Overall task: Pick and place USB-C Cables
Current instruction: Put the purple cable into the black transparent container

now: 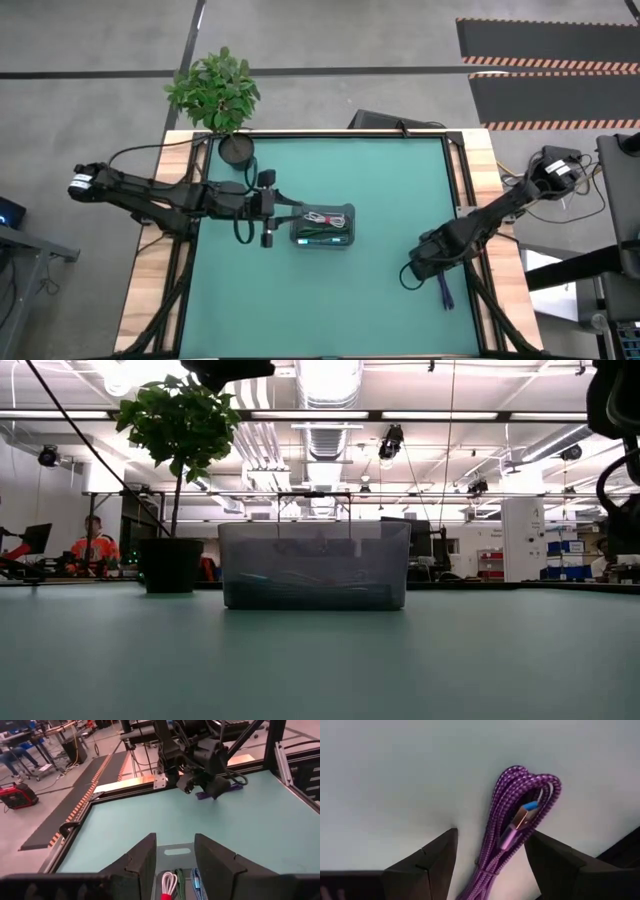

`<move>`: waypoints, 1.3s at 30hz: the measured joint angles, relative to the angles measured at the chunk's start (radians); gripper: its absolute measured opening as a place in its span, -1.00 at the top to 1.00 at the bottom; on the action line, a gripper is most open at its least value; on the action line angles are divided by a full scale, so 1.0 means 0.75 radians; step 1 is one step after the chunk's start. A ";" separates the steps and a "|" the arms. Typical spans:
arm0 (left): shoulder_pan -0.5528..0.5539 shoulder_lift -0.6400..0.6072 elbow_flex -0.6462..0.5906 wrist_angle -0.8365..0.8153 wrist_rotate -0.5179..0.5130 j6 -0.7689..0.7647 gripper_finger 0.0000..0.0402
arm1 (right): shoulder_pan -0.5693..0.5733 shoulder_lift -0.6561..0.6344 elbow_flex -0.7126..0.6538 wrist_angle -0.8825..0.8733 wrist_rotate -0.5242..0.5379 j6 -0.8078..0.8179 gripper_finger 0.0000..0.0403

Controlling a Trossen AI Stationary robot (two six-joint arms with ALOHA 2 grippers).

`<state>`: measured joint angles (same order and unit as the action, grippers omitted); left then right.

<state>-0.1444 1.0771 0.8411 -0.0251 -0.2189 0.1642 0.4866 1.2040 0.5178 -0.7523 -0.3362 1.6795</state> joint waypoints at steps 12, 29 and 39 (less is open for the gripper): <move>0.000 -0.001 -0.051 0.000 -0.058 -0.001 0.41 | 0.000 0.000 -0.027 0.006 0.051 0.016 0.44; 0.000 -0.027 -0.088 0.104 -0.068 -0.002 0.41 | -0.004 -0.111 0.281 0.017 0.606 -0.219 0.91; 0.000 -0.043 -0.133 0.244 -0.065 0.035 0.41 | -0.058 -0.110 0.308 0.527 1.227 -0.840 0.91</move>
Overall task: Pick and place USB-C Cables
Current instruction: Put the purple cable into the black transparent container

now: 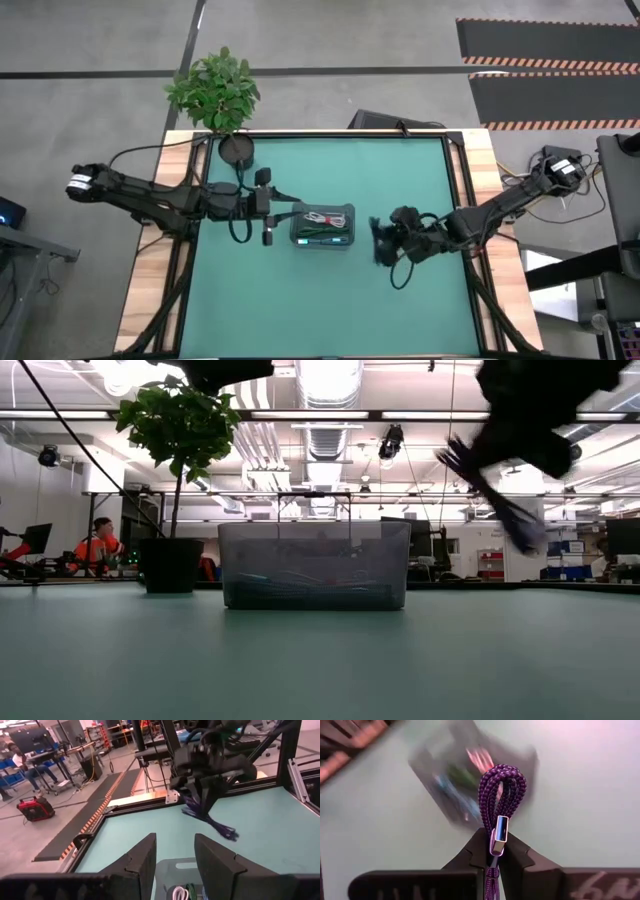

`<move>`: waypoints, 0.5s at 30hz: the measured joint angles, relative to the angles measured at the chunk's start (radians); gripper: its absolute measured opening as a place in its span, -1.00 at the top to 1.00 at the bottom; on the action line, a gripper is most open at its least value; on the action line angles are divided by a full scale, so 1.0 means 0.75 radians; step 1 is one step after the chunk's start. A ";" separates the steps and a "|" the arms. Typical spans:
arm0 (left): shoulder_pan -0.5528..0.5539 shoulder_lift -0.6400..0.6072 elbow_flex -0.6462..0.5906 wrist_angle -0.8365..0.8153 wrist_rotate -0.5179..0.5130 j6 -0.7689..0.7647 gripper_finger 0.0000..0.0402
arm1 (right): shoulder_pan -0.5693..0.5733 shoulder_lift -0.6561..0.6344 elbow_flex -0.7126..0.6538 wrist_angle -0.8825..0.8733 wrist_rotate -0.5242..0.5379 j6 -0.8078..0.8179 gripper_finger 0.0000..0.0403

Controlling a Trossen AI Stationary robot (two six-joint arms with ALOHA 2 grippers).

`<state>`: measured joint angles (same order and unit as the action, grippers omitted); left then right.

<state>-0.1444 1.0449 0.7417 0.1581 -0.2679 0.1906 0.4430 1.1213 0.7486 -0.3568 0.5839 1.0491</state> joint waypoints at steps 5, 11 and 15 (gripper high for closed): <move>0.000 -0.016 -0.011 0.014 0.000 0.011 0.41 | -0.068 0.000 0.000 0.330 0.063 -0.376 0.91; 0.000 -0.027 -0.015 0.035 0.000 0.040 0.41 | -0.160 0.000 0.000 0.629 0.053 -0.730 0.91; 0.000 -0.052 -0.013 0.040 0.000 0.042 0.41 | -0.201 0.017 0.001 0.738 0.028 -0.879 0.91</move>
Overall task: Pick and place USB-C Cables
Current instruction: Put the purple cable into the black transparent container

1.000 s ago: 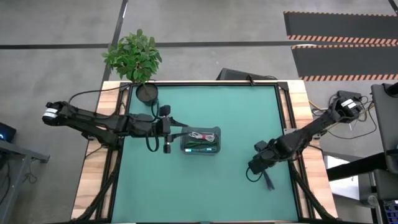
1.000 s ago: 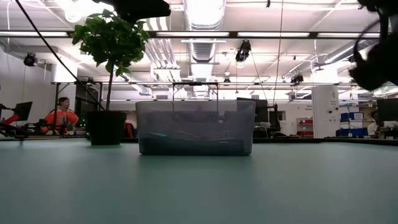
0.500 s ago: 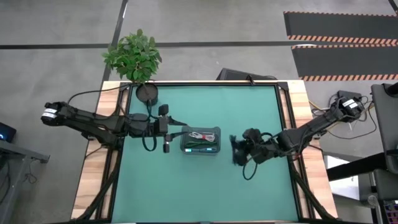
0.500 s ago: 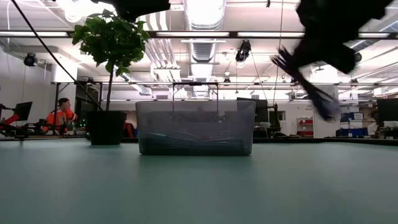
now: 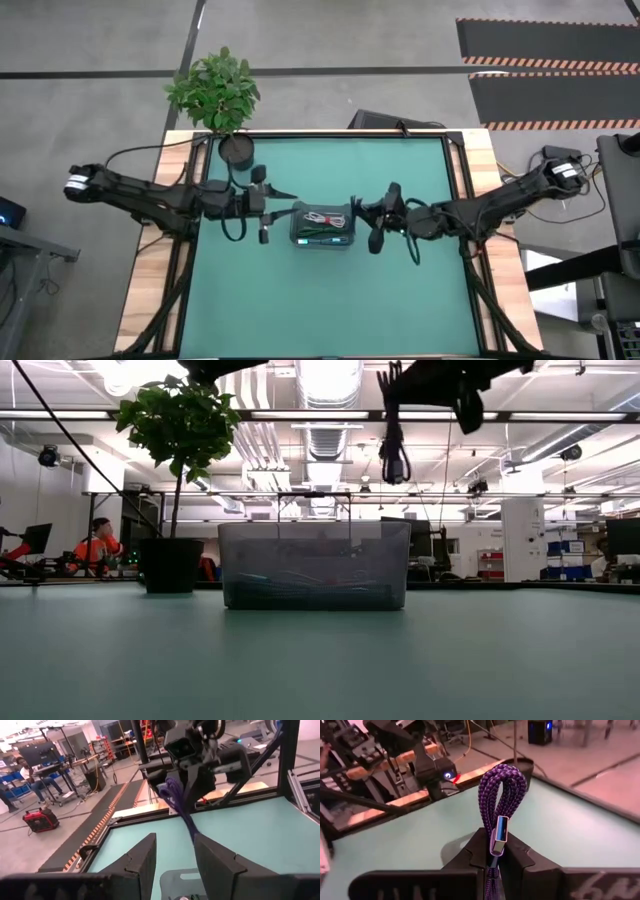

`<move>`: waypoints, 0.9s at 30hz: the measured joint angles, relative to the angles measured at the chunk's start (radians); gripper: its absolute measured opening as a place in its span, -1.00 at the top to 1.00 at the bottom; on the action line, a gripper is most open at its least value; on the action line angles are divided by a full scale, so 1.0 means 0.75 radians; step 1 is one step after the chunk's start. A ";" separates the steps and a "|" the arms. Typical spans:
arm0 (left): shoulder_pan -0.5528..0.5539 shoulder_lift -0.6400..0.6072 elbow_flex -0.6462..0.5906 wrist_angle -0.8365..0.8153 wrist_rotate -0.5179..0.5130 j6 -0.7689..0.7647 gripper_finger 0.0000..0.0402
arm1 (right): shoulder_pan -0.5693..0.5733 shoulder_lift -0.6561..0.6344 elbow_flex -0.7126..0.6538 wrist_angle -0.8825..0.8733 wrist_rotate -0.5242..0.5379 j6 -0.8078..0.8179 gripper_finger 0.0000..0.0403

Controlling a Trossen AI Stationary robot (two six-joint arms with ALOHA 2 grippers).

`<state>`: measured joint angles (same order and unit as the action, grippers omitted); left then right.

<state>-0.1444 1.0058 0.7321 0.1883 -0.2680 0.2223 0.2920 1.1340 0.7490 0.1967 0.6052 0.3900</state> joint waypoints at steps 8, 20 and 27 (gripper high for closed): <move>0.000 -0.043 -0.012 -0.011 -0.001 -0.004 0.41 | -0.036 0.178 0.000 0.383 0.009 -0.357 0.91; 0.000 -0.072 -0.024 -0.017 -0.002 -0.001 0.41 | -0.166 0.373 0.456 -0.263 -0.121 -0.362 0.91; 0.000 -0.121 -0.029 -0.020 -0.001 -0.008 0.41 | -0.220 0.556 0.880 -0.949 -0.201 -0.320 0.91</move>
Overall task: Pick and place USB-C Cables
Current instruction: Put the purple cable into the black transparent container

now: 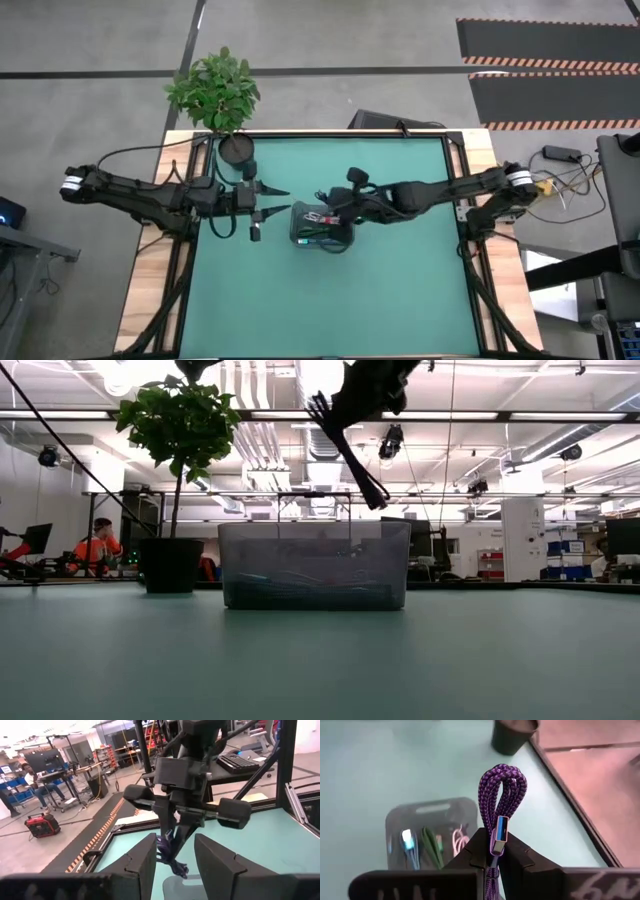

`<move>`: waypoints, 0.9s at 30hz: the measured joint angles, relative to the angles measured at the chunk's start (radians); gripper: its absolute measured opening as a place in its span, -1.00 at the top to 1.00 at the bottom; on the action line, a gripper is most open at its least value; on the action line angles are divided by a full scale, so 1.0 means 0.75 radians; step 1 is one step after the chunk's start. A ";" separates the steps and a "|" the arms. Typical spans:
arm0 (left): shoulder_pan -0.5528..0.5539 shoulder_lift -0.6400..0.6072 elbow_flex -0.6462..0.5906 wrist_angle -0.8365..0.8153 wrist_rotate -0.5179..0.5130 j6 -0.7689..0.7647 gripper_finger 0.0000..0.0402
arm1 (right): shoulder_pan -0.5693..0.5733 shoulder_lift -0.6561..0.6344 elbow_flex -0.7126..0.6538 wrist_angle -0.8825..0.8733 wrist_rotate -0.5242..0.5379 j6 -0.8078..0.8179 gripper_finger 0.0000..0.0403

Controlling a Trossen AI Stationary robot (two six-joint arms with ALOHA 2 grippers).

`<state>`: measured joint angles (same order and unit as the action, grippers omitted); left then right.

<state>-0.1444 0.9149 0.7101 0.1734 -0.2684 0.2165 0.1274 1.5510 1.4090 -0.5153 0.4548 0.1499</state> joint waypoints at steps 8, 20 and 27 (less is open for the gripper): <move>0.000 -0.009 -0.020 -0.002 0.001 -0.002 0.41 | -0.014 0.193 0.278 -0.297 -0.057 -0.063 0.91; -0.001 -0.008 -0.065 0.080 0.003 -0.069 0.41 | -0.014 0.249 0.319 -0.344 -0.156 -0.012 0.91; 0.000 -0.041 -0.067 0.096 0.002 -0.019 0.41 | -0.014 0.249 0.318 -0.352 -0.154 0.013 0.91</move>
<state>-0.1444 0.8841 0.6601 0.2454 -0.2665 0.2019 0.1169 1.7378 1.6471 -0.7793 0.3390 0.1593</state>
